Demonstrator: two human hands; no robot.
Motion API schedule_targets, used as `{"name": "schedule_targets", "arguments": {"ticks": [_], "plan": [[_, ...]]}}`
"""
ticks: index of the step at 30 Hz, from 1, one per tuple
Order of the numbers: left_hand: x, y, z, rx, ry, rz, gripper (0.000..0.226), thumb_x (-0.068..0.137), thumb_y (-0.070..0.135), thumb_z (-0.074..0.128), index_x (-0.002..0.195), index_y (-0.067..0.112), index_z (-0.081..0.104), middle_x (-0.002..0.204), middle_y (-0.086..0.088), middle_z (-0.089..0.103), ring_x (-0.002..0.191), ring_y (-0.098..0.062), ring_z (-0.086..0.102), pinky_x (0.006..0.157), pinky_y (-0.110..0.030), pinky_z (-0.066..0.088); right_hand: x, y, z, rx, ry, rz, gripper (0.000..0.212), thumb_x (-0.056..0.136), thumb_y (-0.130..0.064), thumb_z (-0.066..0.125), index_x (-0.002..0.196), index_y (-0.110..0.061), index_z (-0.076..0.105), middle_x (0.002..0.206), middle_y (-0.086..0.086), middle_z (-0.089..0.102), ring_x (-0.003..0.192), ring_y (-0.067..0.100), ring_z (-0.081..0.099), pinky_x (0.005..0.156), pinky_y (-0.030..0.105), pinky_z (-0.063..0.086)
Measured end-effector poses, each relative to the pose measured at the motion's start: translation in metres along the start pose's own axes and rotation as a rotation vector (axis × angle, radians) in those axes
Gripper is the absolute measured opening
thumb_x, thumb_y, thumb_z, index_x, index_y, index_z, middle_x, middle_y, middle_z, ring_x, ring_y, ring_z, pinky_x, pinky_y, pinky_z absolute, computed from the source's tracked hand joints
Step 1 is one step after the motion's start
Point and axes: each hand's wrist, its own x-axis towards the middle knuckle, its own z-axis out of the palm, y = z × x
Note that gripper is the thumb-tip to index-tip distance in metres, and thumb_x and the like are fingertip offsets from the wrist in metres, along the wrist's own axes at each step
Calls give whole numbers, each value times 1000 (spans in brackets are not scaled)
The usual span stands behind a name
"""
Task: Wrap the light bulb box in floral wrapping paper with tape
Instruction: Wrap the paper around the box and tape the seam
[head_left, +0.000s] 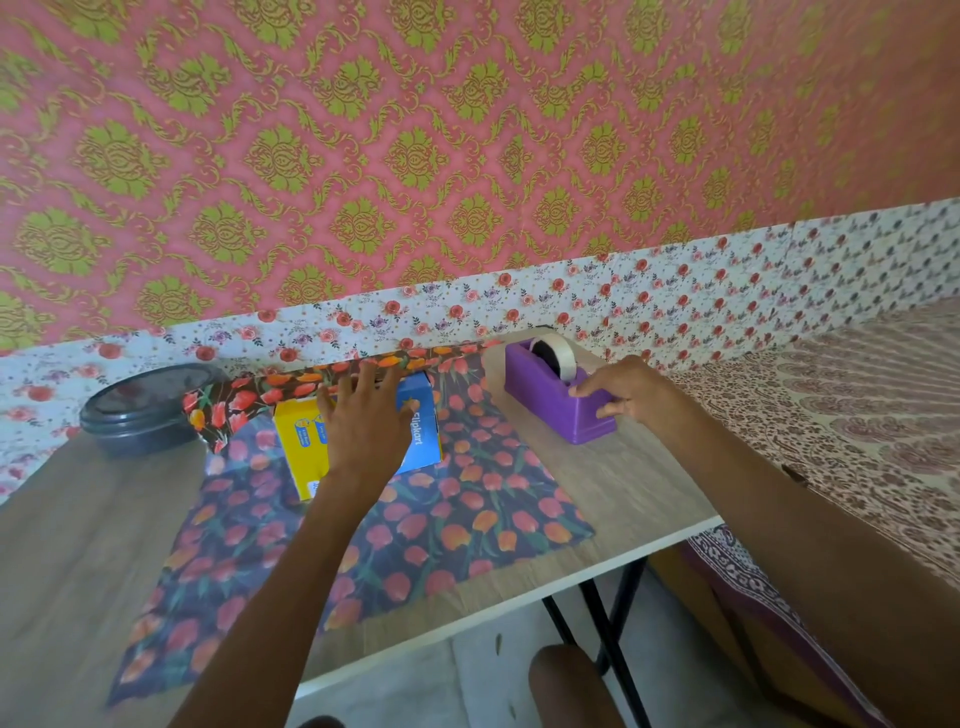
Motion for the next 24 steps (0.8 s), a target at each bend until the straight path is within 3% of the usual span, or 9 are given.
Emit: {"name": "schedule_targets", "arguments": {"ticks": [2, 5, 9, 11, 14, 16, 19, 21, 24], "plan": [[1, 0, 0, -4, 0, -3, 48, 99, 41, 49, 143, 22, 43, 146, -10, 41, 134, -38, 37, 113, -59, 22, 2, 6, 12, -85, 94, -3, 58, 65, -1, 88, 115, 3, 59, 118, 18, 65, 92, 30, 64, 86, 45, 57], [1, 0, 1, -9, 1, -4, 49, 99, 41, 48, 144, 23, 42, 148, -9, 39, 135, -37, 36, 114, -58, 21, -3, 10, 32, -100, 218, -28, 58, 63, -12, 92, 111, -2, 61, 104, 12, 67, 82, 28, 67, 67, 39, 60], [-1, -1, 2, -11, 0, -2, 49, 100, 42, 48, 144, 23, 41, 150, -9, 37, 137, -37, 34, 114, -58, 20, -7, 8, 47, -16, 291, -47, 49, 67, -11, 90, 106, -4, 62, 102, 12, 65, 87, 28, 64, 79, 46, 59], [-1, -2, 2, -11, 4, 1, 49, 100, 42, 48, 144, 22, 41, 150, -9, 37, 137, -38, 34, 114, -58, 20, -8, 1, 44, 110, 203, -11, 41, 74, -10, 84, 106, 0, 61, 103, 14, 63, 88, 28, 59, 84, 51, 57], [-1, -1, 2, 2, 11, 0, 49, 100, 43, 46, 144, 21, 41, 149, -9, 37, 136, -37, 35, 113, -57, 21, -8, -11, 31, 299, 43, 122, 26, 88, -11, 69, 112, -6, 60, 112, 14, 59, 104, 32, 56, 97, 64, 44], [-2, -1, 3, 9, 15, 2, 49, 100, 43, 46, 144, 21, 41, 149, -9, 37, 135, -37, 36, 113, -57, 22, -6, -14, 23, 289, 7, 180, 16, 92, -13, 62, 108, -11, 59, 99, 9, 58, 91, 27, 55, 101, 55, 45], [-3, -2, 3, 8, 20, 11, 50, 99, 42, 48, 144, 20, 41, 148, -10, 39, 134, -37, 37, 113, -57, 22, 4, -13, 18, 233, 71, 169, 11, 89, -10, 68, 98, -9, 61, 94, 8, 60, 73, 18, 52, 71, 29, 51], [-4, -3, 3, 15, 21, 19, 51, 99, 42, 50, 144, 20, 41, 148, -10, 38, 134, -36, 38, 114, -57, 22, 10, -13, 18, 164, 108, 122, 8, 88, -7, 71, 90, -5, 63, 92, 7, 62, 64, 12, 48, 53, 24, 44], [-5, -5, 4, 21, 23, 27, 53, 98, 43, 51, 145, 20, 41, 149, -9, 38, 134, -36, 38, 115, -56, 21, 17, -17, 15, 37, 151, 50, 10, 86, -4, 73, 83, -1, 64, 73, 6, 61, 54, 9, 46, 51, 21, 46]]}}
